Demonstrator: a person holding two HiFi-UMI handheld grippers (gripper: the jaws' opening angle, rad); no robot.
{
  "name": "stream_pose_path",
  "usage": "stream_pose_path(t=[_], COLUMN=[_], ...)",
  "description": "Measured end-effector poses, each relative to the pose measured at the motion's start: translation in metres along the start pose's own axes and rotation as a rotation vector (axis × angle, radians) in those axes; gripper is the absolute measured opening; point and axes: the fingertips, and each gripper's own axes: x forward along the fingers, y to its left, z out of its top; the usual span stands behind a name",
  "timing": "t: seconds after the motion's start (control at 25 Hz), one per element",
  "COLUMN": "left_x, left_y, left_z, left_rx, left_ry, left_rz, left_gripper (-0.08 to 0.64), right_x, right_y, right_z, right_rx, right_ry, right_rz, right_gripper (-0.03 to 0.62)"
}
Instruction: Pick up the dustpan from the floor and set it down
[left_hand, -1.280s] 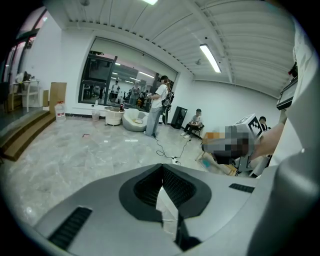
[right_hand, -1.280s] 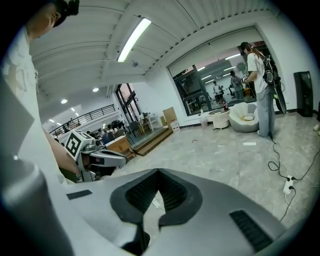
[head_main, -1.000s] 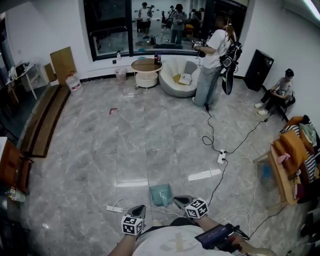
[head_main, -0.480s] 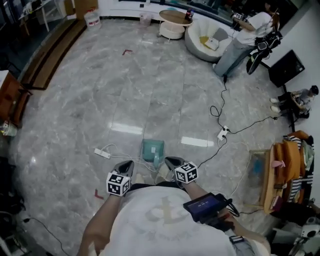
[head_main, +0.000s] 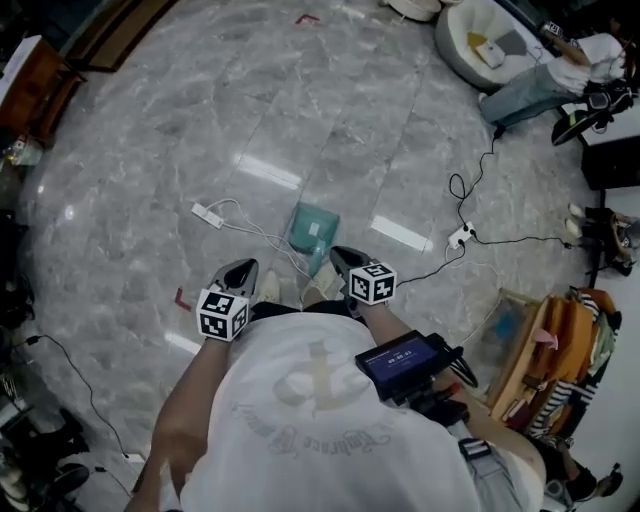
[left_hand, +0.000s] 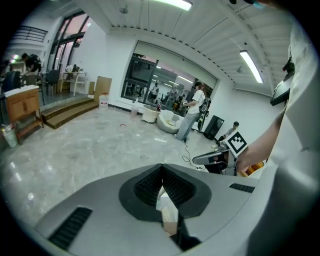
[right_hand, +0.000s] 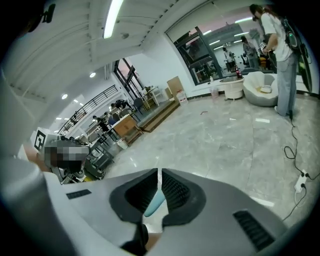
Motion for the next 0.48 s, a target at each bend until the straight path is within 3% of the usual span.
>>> stream_pose_path(t=[0.08, 0.16, 0.24, 0.48], left_x=[-0.007, -0.014, -0.021, -0.045], left_y=[0.004, 0.01, 0.019, 0.037], left_z=[-0.004, -0.008, -0.015, -0.028], left_rx=[-0.02, -0.038, -0.054, -0.086], left_ry=[-0.001, -0.002, -0.004, -0.014], left_rz=[0.027, 0.053, 0.074, 0.131], left_gripper=[0.012, 0.012, 0.012, 0.012], right_x=[0.008, 0.02, 0.035, 0.065], right_y=[-0.004, -0.006, -0.007, -0.016], right_z=[-0.005, -0.009, -0.013, -0.028], right_rx=[0.022, 0.047, 0.059, 0.091], right_ry=[0.027, 0.057, 0.081, 0.158], right_rz=[-0.01, -0.022, -0.052, -0.176], right_gripper=[0.041, 0.129, 0.169, 0.23])
